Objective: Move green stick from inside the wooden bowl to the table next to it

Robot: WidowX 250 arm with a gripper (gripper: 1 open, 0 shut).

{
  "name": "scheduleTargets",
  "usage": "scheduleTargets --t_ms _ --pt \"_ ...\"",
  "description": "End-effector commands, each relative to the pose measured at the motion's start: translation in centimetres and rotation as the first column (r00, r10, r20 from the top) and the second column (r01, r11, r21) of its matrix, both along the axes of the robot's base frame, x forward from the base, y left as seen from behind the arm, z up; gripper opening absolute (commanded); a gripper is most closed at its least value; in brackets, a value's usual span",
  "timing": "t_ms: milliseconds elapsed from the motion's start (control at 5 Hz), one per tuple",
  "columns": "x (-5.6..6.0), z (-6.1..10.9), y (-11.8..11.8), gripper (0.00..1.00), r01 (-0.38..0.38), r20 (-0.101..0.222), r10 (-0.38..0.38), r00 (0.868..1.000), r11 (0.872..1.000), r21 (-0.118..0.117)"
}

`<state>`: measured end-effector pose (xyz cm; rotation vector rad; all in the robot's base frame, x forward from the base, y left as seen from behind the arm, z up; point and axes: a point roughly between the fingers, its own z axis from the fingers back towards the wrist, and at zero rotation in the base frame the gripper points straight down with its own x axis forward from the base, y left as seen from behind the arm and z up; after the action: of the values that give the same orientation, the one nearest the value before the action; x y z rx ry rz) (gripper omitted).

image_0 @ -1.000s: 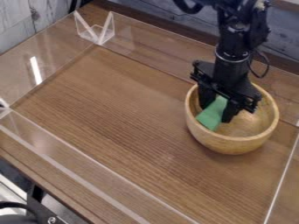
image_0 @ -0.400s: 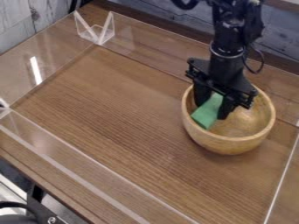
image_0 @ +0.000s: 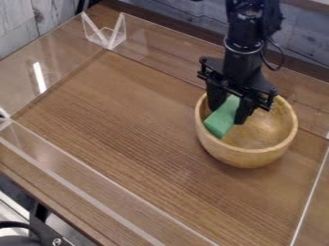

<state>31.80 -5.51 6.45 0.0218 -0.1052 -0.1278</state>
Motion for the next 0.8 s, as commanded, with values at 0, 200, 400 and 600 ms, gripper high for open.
scheduleTargets --t_ms 0,200,400,600 --pt "1.3 3.7 0.4 0.0 -0.026 0.11 0.029 0.994 0.999 -0.03" --pt "1.4 4.2 0.7 0.0 -0.043 0.115 0.048 0.992 0.998 -0.041" --pt "1.6 4.5 0.8 0.0 -0.063 0.118 0.068 0.991 0.997 -0.051" --pt "1.7 4.7 0.6 0.0 -0.075 0.121 0.082 0.989 0.995 -0.06"
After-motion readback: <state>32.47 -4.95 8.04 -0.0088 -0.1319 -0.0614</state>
